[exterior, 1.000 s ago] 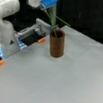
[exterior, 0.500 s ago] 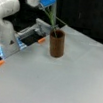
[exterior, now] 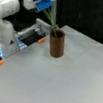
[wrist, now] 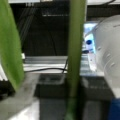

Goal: Flower insertion into a vase

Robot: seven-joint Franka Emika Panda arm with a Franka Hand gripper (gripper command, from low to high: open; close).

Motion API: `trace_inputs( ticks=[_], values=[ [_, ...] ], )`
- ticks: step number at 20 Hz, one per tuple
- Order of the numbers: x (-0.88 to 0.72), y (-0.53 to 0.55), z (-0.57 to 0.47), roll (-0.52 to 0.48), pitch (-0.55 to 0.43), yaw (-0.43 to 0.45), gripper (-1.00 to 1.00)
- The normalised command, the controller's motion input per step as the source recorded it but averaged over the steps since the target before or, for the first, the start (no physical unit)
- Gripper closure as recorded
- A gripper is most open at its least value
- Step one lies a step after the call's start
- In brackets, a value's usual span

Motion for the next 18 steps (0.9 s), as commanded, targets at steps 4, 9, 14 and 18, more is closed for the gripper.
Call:
trace_inputs(
  ticks=[4, 9, 14, 18],
  values=[
    [0.42, 0.08, 0.13, 0.018, 0.625, 0.063, 1.00],
    [0.34, 0.10, 0.13, -0.057, 0.577, 0.091, 1.00],
    [0.26, 0.04, 0.13, -0.111, 0.481, 0.102, 1.00],
    [0.20, 0.01, 0.10, -0.139, 0.392, 0.086, 1.00]
  ],
)
